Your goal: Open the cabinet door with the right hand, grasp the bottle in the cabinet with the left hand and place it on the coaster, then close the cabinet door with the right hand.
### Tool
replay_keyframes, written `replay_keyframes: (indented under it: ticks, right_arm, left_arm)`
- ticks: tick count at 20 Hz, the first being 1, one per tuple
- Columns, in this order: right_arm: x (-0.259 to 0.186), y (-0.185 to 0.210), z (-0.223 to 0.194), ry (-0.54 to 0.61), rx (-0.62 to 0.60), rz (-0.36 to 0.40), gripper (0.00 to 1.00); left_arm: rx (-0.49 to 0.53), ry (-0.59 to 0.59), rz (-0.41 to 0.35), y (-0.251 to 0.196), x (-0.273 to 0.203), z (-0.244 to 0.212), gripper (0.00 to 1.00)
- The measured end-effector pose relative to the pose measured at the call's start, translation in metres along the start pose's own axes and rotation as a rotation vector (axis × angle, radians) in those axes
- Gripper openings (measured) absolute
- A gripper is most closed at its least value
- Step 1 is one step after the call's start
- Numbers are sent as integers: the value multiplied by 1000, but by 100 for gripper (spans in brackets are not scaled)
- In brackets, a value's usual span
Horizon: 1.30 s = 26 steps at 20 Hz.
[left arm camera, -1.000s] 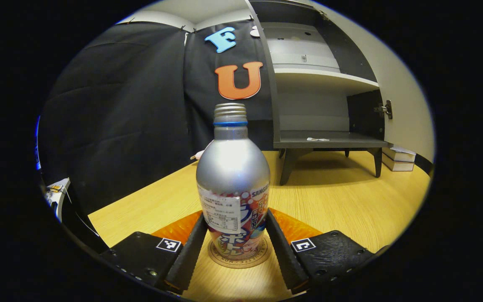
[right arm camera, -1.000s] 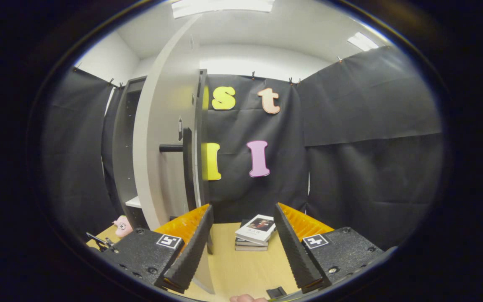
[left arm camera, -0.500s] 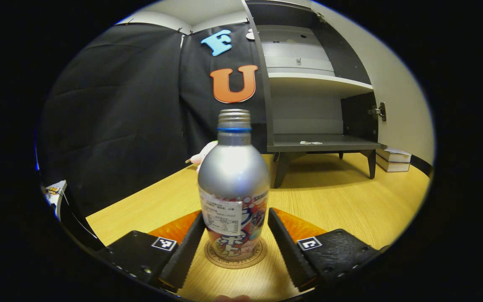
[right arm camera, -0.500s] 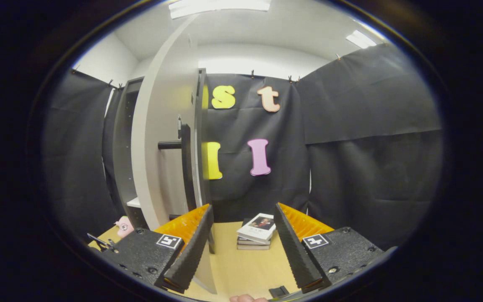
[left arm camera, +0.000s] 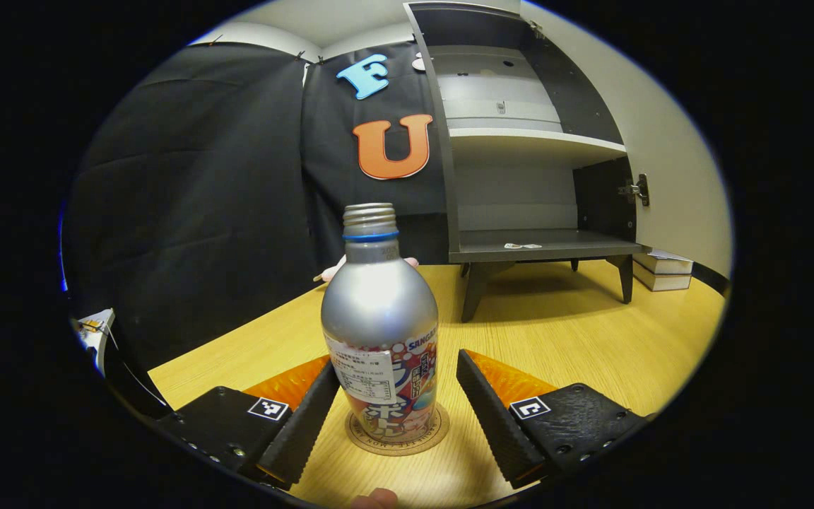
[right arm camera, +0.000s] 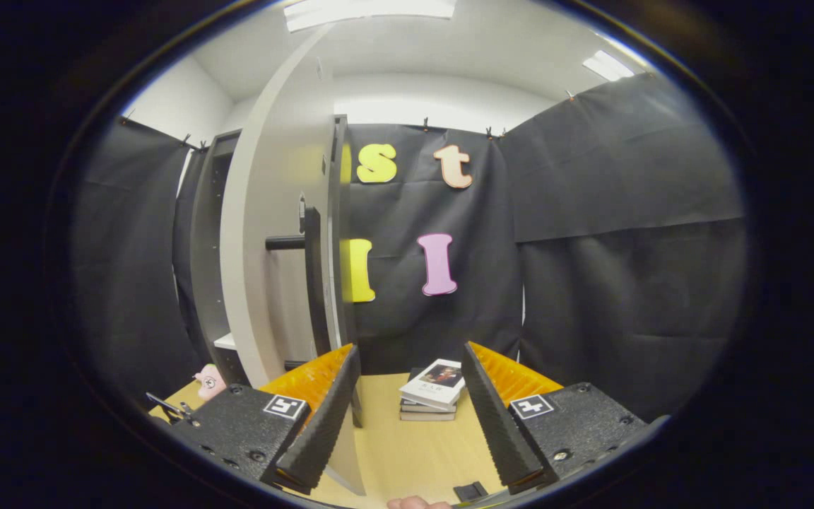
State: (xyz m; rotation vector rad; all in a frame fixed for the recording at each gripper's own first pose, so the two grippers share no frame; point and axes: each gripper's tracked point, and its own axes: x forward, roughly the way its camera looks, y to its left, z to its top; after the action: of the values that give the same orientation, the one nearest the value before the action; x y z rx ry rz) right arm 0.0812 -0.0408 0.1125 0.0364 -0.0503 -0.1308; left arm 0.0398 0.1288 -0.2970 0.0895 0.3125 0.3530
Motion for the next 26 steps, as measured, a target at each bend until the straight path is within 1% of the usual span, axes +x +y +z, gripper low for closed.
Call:
replay_keyframes:
  ticks: [11, 14, 16, 17, 19, 21, 22, 23, 26]
  right_arm:
    - [2, -1, -2, 1, 2, -1, 90]
    - [3, -1, -1, 0, -2, -4, 90]
    - [4, -2, 1, -11, -8, -7, 90]
    - [5, -1, 1, -16, -11, -6, 90]
    - [7, -1, 3, -26, -15, -1, 90]
    - [9, -1, 4, -35, -18, 11, 90]
    - [10, 0, 5, -37, -21, 18, 90]
    - [11, 2, 6, -41, -26, 32, 90]
    - [10, 6, 8, -53, -52, 46, 87]
  left_arm:
    - [16, -21, 10, 1, 1, 8, 98]
    - [25, -59, 43, 8, -2, 21, 98]
    - [34, -110, 75, 16, -9, 43, 97]
    - [33, -151, 69, 16, -15, 60, 96]
    - [23, -204, 28, 10, -25, 91, 96]
    - [0, -219, -22, 3, -39, 115, 96]
    - [-18, -226, -41, 0, -47, 128, 100]
    - [-34, -232, -62, -3, -57, 139, 96]
    - [-44, -255, -105, -9, -82, 171, 96]
